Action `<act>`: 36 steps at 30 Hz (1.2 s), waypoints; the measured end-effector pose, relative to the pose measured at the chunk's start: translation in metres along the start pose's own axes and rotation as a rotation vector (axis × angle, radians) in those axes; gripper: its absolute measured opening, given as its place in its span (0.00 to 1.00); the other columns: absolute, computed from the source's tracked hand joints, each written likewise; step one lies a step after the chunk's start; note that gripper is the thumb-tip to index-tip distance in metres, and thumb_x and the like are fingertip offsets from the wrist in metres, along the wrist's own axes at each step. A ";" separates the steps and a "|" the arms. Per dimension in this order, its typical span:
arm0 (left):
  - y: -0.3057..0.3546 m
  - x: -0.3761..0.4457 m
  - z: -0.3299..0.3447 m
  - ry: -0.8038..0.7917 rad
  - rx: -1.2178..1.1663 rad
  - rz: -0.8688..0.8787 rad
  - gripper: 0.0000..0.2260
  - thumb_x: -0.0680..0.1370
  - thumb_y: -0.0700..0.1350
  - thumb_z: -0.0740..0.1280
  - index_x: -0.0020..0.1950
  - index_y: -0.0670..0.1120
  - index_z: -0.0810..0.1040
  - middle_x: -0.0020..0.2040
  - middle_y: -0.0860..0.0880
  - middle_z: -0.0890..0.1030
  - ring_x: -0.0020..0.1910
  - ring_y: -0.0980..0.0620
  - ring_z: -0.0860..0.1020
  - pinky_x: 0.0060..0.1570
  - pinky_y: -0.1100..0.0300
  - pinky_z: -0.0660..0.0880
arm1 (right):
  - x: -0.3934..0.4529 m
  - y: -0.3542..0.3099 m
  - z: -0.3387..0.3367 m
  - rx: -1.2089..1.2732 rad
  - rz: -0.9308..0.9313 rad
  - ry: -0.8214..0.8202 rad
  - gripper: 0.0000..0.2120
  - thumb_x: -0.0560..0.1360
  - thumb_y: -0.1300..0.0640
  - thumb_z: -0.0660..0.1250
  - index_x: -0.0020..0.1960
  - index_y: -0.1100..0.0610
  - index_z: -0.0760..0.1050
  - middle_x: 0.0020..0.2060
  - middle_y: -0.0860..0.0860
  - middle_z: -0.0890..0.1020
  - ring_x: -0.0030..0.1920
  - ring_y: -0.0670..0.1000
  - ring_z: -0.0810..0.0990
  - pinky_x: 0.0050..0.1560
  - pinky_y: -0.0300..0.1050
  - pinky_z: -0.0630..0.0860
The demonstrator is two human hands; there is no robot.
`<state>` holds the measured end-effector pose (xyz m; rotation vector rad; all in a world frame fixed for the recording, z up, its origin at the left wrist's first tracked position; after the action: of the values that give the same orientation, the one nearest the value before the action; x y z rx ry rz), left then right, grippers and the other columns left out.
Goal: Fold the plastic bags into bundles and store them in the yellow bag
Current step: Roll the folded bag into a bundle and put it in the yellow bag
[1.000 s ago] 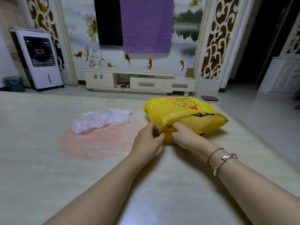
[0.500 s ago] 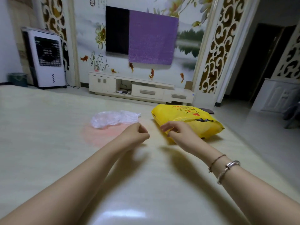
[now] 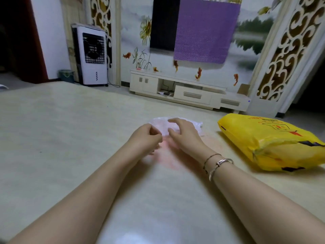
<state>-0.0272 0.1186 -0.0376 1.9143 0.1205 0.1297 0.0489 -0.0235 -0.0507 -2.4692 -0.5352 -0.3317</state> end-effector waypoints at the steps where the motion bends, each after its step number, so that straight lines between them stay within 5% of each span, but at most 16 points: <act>1: 0.001 0.001 0.001 0.000 -0.004 -0.005 0.07 0.77 0.38 0.63 0.41 0.47 0.74 0.46 0.43 0.82 0.42 0.48 0.81 0.38 0.59 0.75 | 0.004 0.000 0.003 -0.020 0.017 -0.002 0.19 0.77 0.53 0.63 0.67 0.51 0.72 0.64 0.52 0.77 0.67 0.55 0.69 0.67 0.54 0.65; 8: -0.001 0.001 -0.003 0.058 -0.043 -0.044 0.07 0.78 0.38 0.59 0.42 0.46 0.74 0.49 0.41 0.82 0.44 0.45 0.82 0.44 0.54 0.79 | 0.013 -0.011 0.004 -0.151 0.059 0.028 0.06 0.71 0.59 0.64 0.40 0.53 0.79 0.40 0.48 0.83 0.49 0.54 0.78 0.52 0.52 0.74; 14: 0.008 -0.001 0.000 0.143 -0.275 -0.027 0.06 0.80 0.44 0.63 0.55 0.44 0.73 0.51 0.48 0.77 0.48 0.51 0.81 0.42 0.53 0.81 | -0.023 -0.034 -0.035 0.633 0.199 0.036 0.04 0.73 0.62 0.70 0.41 0.60 0.78 0.31 0.49 0.79 0.29 0.43 0.76 0.37 0.37 0.71; 22: 0.030 -0.026 0.021 -0.072 -0.570 0.026 0.12 0.78 0.34 0.65 0.61 0.37 0.73 0.53 0.40 0.81 0.44 0.49 0.83 0.39 0.62 0.81 | -0.067 -0.024 -0.051 0.991 0.268 -0.093 0.05 0.76 0.58 0.67 0.41 0.57 0.78 0.33 0.50 0.80 0.32 0.48 0.75 0.38 0.40 0.68; 28: 0.027 -0.029 0.018 -0.032 -0.670 0.035 0.18 0.75 0.35 0.70 0.63 0.37 0.71 0.56 0.39 0.82 0.49 0.47 0.84 0.45 0.61 0.81 | -0.067 -0.031 -0.052 1.087 0.278 -0.119 0.15 0.78 0.59 0.54 0.48 0.61 0.78 0.39 0.54 0.81 0.40 0.51 0.77 0.41 0.44 0.69; 32: 0.024 -0.030 0.018 -0.119 -0.720 0.002 0.12 0.75 0.35 0.70 0.58 0.36 0.77 0.52 0.39 0.82 0.45 0.49 0.82 0.50 0.60 0.81 | -0.072 -0.034 -0.051 1.182 0.236 -0.073 0.05 0.77 0.66 0.62 0.51 0.63 0.75 0.41 0.56 0.79 0.39 0.51 0.78 0.40 0.45 0.74; 36: 0.026 -0.032 0.019 -0.131 -0.687 0.031 0.03 0.76 0.34 0.68 0.48 0.39 0.79 0.41 0.43 0.82 0.36 0.53 0.82 0.41 0.65 0.80 | -0.073 -0.035 -0.049 1.298 0.277 -0.136 0.09 0.78 0.67 0.63 0.58 0.66 0.74 0.43 0.58 0.79 0.40 0.52 0.78 0.42 0.45 0.76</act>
<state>-0.0551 0.0876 -0.0208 1.2345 -0.0411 0.0542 -0.0375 -0.0478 -0.0198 -1.2603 -0.2840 0.2564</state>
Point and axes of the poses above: each hand's wrist, its own x-axis towards the middle knuckle, its own z-axis out of the palm, y = z × x, the point moved 1 cm from there along x, towards the middle knuckle
